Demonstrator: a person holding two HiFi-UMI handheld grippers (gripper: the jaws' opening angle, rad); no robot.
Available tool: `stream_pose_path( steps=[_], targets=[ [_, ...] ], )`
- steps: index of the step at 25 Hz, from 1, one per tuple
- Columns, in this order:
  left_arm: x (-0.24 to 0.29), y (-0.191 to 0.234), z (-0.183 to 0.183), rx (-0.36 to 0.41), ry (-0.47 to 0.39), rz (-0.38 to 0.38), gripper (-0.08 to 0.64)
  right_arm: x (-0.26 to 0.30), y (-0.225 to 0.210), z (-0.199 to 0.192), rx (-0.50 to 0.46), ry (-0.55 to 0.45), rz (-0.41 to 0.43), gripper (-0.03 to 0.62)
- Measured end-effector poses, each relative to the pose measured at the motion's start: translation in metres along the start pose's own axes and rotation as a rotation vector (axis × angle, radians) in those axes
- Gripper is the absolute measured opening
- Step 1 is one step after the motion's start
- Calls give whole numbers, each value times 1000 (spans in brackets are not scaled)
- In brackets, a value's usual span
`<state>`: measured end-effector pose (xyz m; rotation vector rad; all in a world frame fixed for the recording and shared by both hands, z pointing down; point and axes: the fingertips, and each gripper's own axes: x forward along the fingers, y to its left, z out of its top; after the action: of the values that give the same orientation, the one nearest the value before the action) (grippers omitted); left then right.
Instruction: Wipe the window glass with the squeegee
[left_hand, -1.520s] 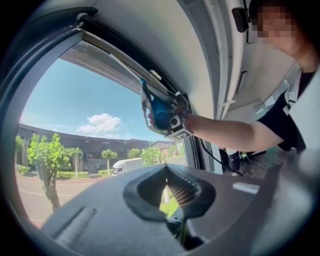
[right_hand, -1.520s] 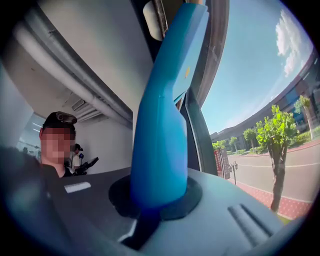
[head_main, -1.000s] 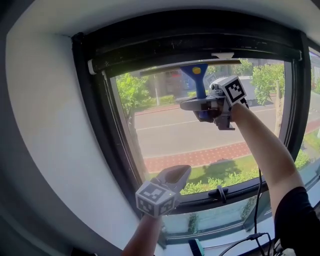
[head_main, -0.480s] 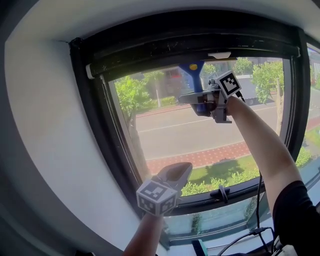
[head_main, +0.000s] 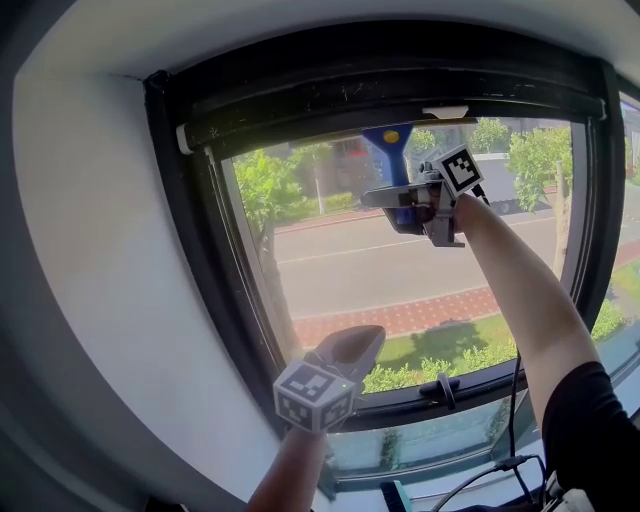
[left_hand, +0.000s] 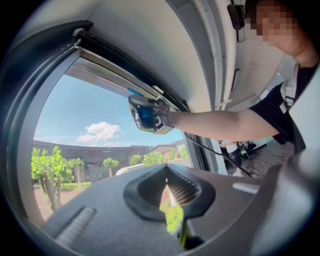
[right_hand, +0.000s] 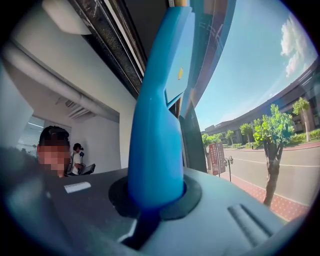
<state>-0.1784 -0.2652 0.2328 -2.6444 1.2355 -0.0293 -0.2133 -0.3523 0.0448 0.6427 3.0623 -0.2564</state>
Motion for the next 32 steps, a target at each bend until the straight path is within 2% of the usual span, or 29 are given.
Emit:
stream_pose_path(
  steps=[7, 13, 17, 32],
  targets=[
    [-2, -5, -2, -11, 4, 2, 3, 0, 0, -16, 9, -11, 20, 6],
    [1, -6, -20, -22, 8, -28, 2, 1, -3, -32, -4, -48, 17, 6],
    [-4, -7, -21, -39, 25, -15, 3, 3, -3, -47, 2, -70, 27, 6],
    [-5, -17, -39, -62, 39, -41, 3, -1, -6, -112, 61, -78, 31, 8]
  ],
)
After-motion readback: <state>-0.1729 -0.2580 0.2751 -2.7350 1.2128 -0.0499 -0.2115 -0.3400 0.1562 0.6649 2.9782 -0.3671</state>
